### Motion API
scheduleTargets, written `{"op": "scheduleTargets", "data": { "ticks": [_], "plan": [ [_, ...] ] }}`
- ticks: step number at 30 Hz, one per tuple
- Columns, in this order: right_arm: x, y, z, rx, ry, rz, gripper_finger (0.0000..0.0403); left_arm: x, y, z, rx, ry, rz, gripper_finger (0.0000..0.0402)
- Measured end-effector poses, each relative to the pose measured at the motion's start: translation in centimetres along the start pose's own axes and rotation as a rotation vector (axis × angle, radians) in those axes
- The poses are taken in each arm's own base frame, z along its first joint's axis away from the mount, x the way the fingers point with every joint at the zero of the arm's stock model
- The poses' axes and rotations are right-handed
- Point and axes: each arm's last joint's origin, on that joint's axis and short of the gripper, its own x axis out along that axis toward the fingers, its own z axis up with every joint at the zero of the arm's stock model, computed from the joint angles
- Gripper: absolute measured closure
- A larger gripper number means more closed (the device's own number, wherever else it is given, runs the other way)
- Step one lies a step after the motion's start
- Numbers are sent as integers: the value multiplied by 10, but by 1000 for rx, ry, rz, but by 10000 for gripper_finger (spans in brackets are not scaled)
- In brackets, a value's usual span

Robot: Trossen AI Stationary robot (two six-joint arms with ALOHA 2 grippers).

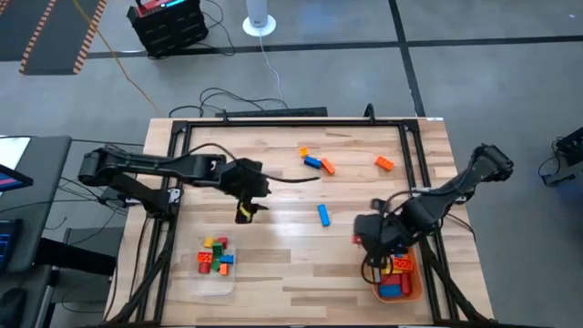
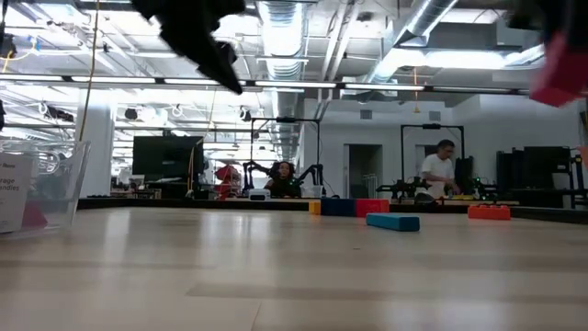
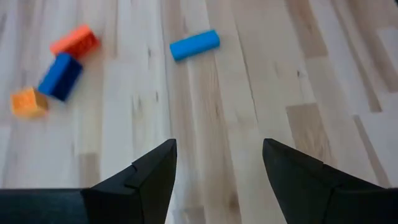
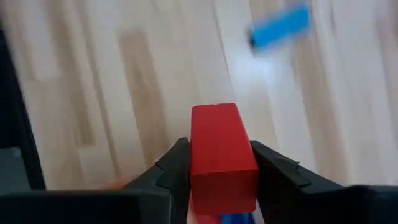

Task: Sort blocks by size
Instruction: Put the large red block into the orange bin

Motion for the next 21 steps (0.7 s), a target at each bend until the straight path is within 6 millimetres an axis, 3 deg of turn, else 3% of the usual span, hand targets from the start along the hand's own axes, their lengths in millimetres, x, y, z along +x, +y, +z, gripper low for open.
{"op": "scheduleTargets", "data": {
  "ticks": [7, 13, 21],
  "plan": [
    [10, -3, -27, 190, 214, -53, 237, 1, -5, -31, -47, 32, 35, 171],
    [27, -7, -41, 281, 293, -106, 228, -1, -4, -31, -39, 7, 59, 171],
    [31, -2, -52, 407, 428, -63, 168, -2, -3, -30, -19, 5, 94, 171]
  ]
}}
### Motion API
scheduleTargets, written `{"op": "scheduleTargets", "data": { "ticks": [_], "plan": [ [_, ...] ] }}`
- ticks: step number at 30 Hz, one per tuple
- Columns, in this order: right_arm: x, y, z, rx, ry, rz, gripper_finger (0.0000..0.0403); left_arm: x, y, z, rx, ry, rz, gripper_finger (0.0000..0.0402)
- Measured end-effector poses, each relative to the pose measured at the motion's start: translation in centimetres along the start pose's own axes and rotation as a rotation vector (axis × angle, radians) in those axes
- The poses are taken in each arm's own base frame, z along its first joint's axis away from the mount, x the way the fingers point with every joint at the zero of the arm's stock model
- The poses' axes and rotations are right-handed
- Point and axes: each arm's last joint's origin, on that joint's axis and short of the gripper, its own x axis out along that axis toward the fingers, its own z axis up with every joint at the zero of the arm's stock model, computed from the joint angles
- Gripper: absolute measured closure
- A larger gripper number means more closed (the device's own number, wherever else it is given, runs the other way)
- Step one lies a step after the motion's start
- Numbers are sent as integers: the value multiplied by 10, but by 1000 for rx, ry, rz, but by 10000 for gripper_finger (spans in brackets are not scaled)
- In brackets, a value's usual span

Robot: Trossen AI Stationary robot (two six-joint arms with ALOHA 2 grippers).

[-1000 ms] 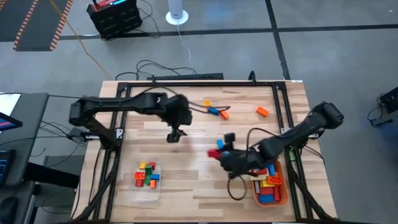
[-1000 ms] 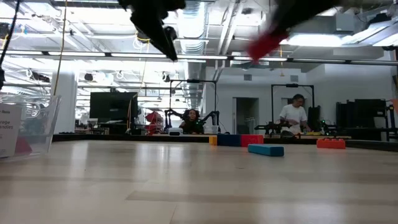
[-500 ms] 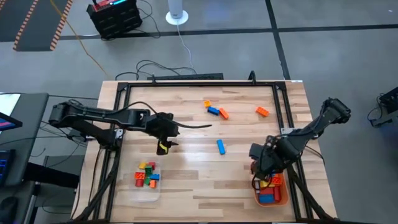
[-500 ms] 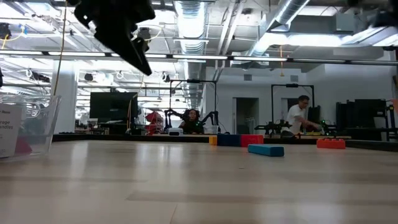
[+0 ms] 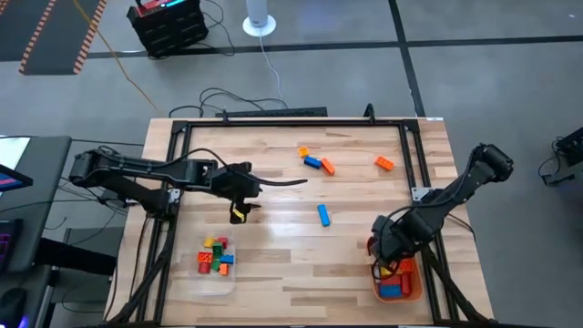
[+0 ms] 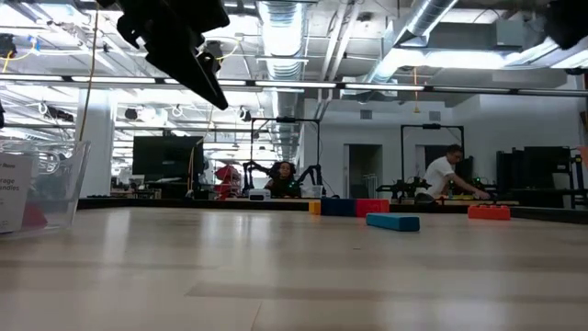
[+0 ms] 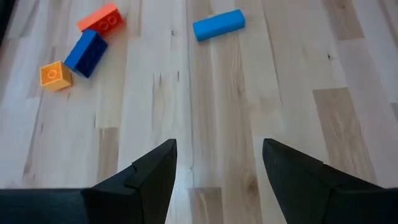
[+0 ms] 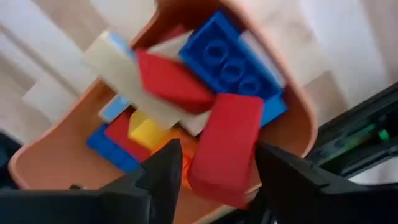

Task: Sort blocks by size
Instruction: Put the large red block into the orange bin, then put the large blue block into the orange bin

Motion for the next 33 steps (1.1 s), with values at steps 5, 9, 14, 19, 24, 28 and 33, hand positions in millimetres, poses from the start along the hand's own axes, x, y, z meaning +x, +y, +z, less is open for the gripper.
{"op": "scheduleTargets", "data": {
  "ticks": [5, 9, 14, 19, 24, 28, 33],
  "plan": [
    [-19, 5, -4, -31, -24, 33, 163, -6, 1, 2, -11, -27, 2, 171],
    [-35, 8, 7, -126, -266, 16, 170, -6, 1, 2, -16, -31, 3, 171],
    [-37, -3, 50, -36, -600, -106, 173, -3, 1, 4, -36, -47, 3, 171],
    [-8, 4, 109, -4, -735, -16, 173, -4, -1, 6, -97, -72, 29, 171],
    [37, 11, 149, -14, -741, -26, 173, 1, -14, -3, -70, -107, 105, 171],
    [60, 11, 165, 21, -668, -40, 173, 16, -26, -24, -103, -131, 83, 171],
    [76, 17, 176, 49, -613, 3, 163, 23, -37, -38, -126, -140, 62, 171]
  ]
}}
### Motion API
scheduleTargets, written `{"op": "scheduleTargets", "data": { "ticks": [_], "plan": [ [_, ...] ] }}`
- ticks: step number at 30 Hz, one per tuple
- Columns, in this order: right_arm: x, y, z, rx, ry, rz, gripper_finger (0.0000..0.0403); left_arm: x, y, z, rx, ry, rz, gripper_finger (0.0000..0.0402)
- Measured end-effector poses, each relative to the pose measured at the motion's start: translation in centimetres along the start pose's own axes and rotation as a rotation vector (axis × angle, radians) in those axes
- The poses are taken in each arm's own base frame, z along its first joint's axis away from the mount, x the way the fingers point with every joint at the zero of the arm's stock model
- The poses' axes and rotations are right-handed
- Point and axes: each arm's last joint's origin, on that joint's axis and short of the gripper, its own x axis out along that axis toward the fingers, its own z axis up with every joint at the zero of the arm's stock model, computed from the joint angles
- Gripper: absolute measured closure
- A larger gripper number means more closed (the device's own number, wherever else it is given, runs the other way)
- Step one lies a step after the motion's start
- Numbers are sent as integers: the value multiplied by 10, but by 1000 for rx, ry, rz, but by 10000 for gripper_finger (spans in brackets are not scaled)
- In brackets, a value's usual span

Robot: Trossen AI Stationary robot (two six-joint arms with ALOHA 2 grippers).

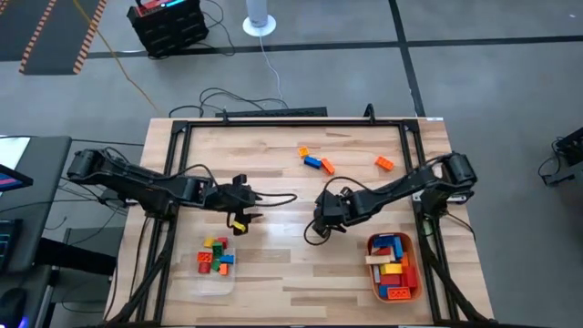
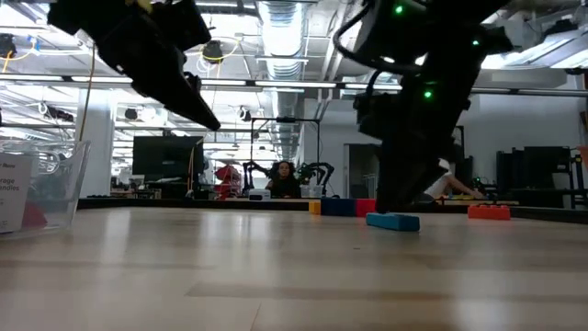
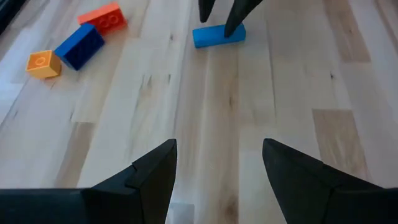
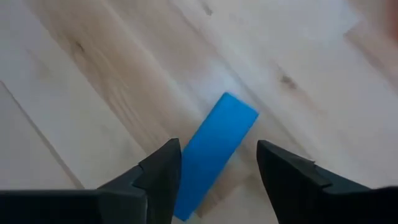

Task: Sort blocks by size
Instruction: Put the large blue block into the orange bin

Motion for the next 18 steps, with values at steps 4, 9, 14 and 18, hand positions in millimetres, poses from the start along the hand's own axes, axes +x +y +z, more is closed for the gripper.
{"op": "scheduleTargets", "data": {
  "ticks": [4, 9, 14, 18],
  "plan": [
    [3, 7, 6, 28, -1, 11, 153, 0, -5, -5, 16, -3, 1, 171],
    [10, 12, 7, 45, 8, -6, 152, 0, -8, -5, 21, -7, -1, 171],
    [13, 13, 5, 66, 9, -23, 152, -1, -10, -6, 15, -1, -8, 171],
    [9, 18, 5, 57, 5, -29, 152, -2, -12, -7, 15, 3, -15, 171]
  ]
}}
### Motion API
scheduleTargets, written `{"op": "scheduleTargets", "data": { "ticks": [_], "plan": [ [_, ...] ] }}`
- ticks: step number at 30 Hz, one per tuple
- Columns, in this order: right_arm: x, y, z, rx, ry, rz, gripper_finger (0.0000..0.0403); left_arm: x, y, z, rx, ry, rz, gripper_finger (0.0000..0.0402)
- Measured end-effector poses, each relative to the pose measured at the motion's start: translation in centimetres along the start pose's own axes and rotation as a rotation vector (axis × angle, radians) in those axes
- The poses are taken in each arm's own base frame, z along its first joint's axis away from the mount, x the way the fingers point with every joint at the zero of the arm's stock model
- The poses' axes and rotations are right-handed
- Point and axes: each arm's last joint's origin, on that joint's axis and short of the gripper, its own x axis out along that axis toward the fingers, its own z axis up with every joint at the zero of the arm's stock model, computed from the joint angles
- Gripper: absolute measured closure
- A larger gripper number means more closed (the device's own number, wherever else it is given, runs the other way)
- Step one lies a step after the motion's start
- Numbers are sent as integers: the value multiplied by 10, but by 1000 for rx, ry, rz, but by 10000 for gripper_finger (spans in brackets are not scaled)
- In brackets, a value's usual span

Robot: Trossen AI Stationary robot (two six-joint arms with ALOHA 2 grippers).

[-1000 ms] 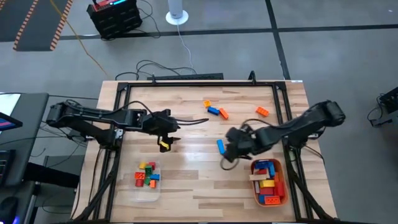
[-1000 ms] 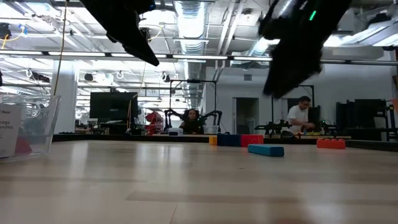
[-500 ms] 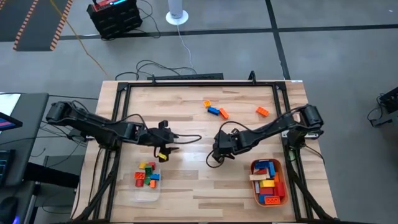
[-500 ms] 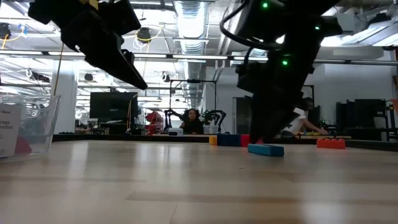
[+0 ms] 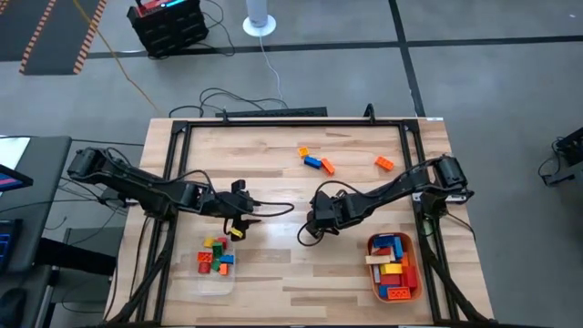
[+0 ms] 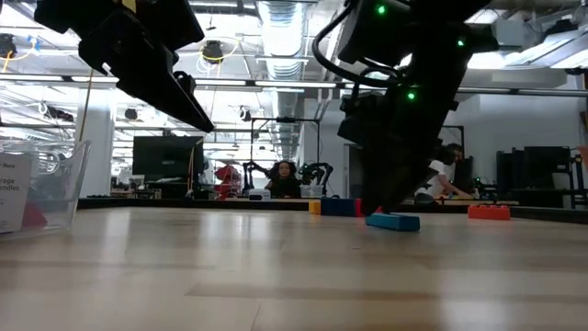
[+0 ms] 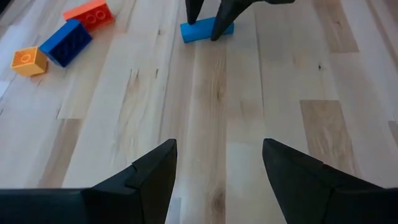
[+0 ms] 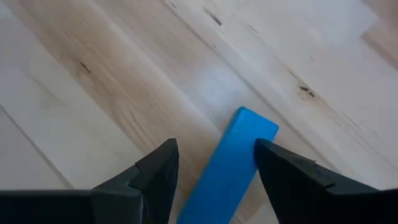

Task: Sort blocks by size
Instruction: Put the large blue block into the orange bin

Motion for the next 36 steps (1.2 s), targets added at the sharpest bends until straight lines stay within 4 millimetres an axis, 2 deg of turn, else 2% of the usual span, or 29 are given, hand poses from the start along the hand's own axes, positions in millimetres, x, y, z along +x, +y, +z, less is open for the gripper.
{"op": "scheduleTargets", "data": {
  "ticks": [8, 16, 23, 30, 36],
  "plan": [
    [-21, 9, 0, -17, -17, -84, 153, 0, 0, -1, 3, 11, 12, 171],
    [-12, 2, -8, 34, 5, -115, 154, 0, 0, -1, -4, 11, 12, 171],
    [-7, 5, -11, 68, -10, -47, 154, 0, 0, -1, -14, 11, 12, 171],
    [-2, 1, -17, 78, -5, -50, 156, 0, 0, -2, -16, 18, 13, 171],
    [2, 1, -20, 25, 17, -62, 194, 0, 0, -2, -14, 18, 13, 171]
  ]
}}
